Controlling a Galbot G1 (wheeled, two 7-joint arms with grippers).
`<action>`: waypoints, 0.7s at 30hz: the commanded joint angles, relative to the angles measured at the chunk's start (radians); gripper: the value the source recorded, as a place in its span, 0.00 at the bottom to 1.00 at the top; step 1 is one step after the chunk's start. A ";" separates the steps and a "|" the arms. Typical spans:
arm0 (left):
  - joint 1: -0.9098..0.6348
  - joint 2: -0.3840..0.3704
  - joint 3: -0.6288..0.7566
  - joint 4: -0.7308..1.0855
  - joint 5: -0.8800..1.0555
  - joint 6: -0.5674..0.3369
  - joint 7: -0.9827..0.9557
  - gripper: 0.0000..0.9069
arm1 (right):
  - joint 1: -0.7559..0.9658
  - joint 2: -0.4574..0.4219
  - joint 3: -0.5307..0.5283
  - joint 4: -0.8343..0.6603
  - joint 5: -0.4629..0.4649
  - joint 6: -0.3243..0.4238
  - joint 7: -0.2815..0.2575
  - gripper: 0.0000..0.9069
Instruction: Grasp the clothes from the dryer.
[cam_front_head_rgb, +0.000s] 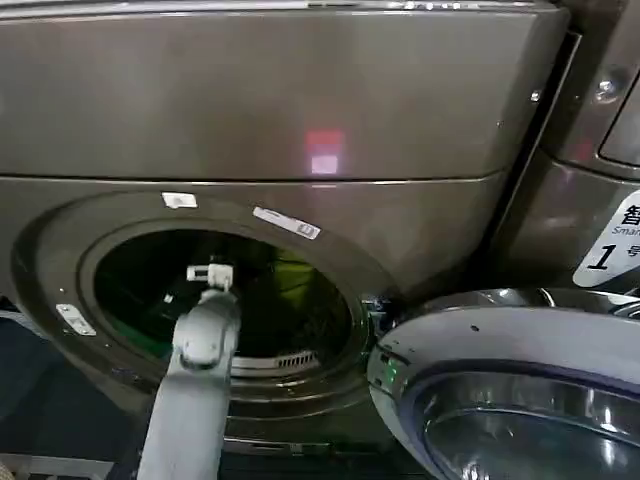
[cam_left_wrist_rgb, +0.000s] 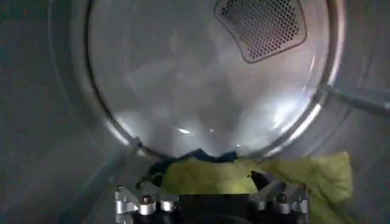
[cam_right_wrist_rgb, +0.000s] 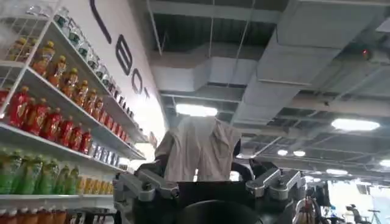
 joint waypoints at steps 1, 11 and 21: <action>-0.138 0.011 -0.015 0.123 0.671 -0.388 0.633 1.00 | -0.005 0.005 -0.001 0.003 -0.001 0.004 -0.003 1.00; -0.309 0.044 0.029 0.261 0.834 -0.761 1.009 1.00 | -0.005 0.014 -0.012 0.000 -0.005 0.018 -0.006 1.00; -0.360 0.065 0.092 0.348 0.887 -0.772 1.009 1.00 | 0.003 0.020 -0.030 -0.006 -0.014 0.028 -0.009 1.00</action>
